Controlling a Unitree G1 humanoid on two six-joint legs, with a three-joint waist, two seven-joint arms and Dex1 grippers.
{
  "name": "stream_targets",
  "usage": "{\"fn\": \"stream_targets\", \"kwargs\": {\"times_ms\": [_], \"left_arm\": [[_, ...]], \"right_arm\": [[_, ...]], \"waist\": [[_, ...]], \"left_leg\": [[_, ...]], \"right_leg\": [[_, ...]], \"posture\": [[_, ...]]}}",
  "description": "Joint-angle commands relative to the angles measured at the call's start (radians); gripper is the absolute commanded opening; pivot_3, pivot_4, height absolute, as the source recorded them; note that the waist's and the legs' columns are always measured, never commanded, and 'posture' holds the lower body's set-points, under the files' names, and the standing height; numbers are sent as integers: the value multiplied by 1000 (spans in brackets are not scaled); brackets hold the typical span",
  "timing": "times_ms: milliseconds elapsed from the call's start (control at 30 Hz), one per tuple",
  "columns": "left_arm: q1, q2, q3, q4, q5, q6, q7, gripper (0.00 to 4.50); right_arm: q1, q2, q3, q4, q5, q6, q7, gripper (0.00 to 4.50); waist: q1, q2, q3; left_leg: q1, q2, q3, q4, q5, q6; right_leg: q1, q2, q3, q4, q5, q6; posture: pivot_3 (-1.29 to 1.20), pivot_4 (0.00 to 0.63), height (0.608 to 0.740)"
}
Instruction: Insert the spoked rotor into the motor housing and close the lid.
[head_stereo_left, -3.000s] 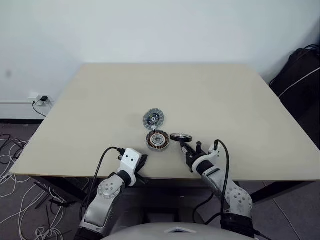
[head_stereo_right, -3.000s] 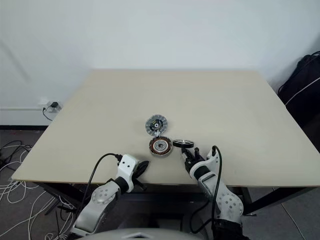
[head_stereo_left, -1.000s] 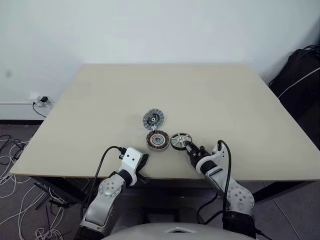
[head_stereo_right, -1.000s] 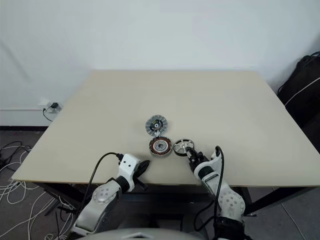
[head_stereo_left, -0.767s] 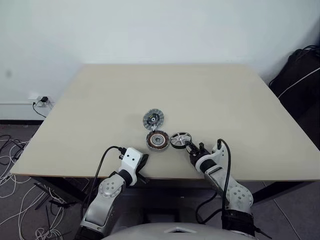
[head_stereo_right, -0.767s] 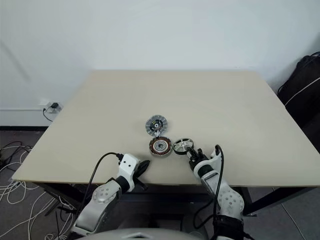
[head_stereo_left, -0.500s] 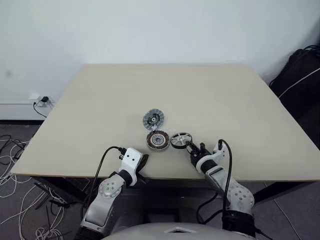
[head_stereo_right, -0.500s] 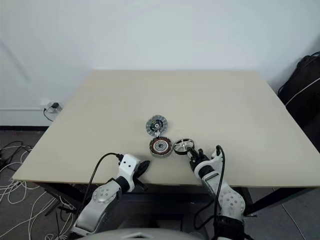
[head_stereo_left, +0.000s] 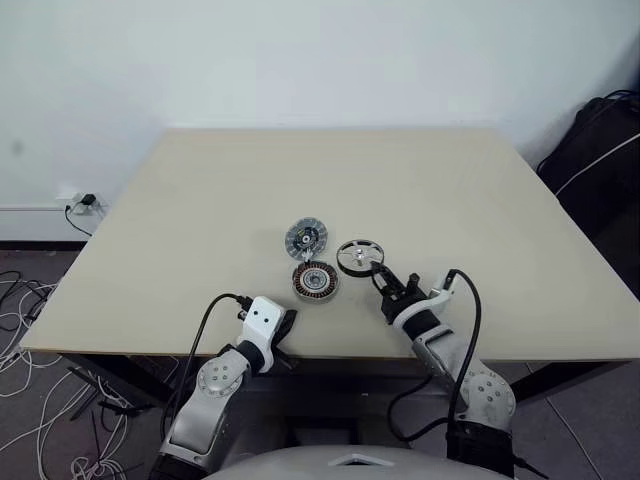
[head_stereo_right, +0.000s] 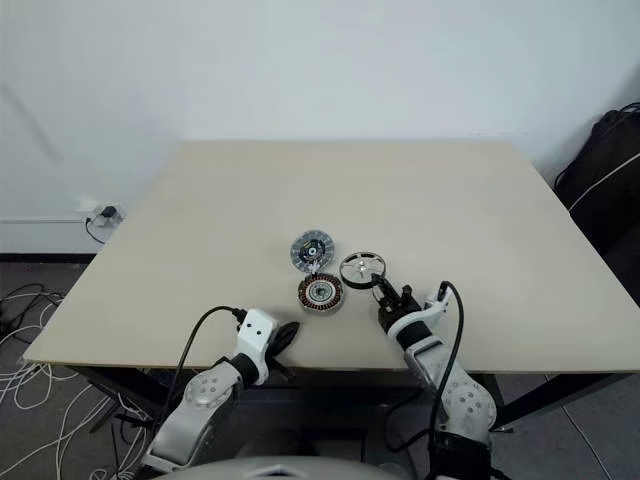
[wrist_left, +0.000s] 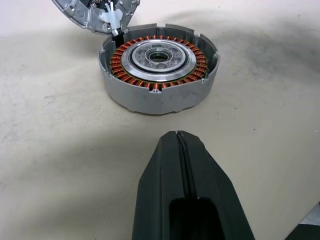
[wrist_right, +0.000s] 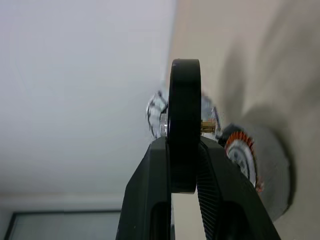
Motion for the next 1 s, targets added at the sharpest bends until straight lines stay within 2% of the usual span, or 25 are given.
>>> {"fn": "stream_targets", "kwargs": {"times_ms": [33, 300, 1000], "left_arm": [[0, 3, 9, -25, 0, -13, 4, 0], [25, 3, 16, -44, 2, -13, 16, 0], [33, 8, 28, -57, 2, -15, 25, 0]], "right_arm": [[-38, 73, 42, 11, -17, -17, 21, 379], [-75, 75, 97, 100, -59, -15, 41, 379], [-137, 89, 114, 191, -87, 0, 97, 379]], "waist": [[0, 0, 0], [0, 0, 0], [-1, 0, 0]], "left_leg": [[0, 0, 0, 0, 0, 0], [0, 0, 0, 0, 0, 0], [0, 0, 0, 0, 0, 0]], "right_leg": [[0, 0, 0, 0, 0, 0], [0, 0, 0, 0, 0, 0], [0, 0, 0, 0, 0, 0]], "posture": [[0, 0, 740], [0, 0, 740], [0, 0, 740]]}}
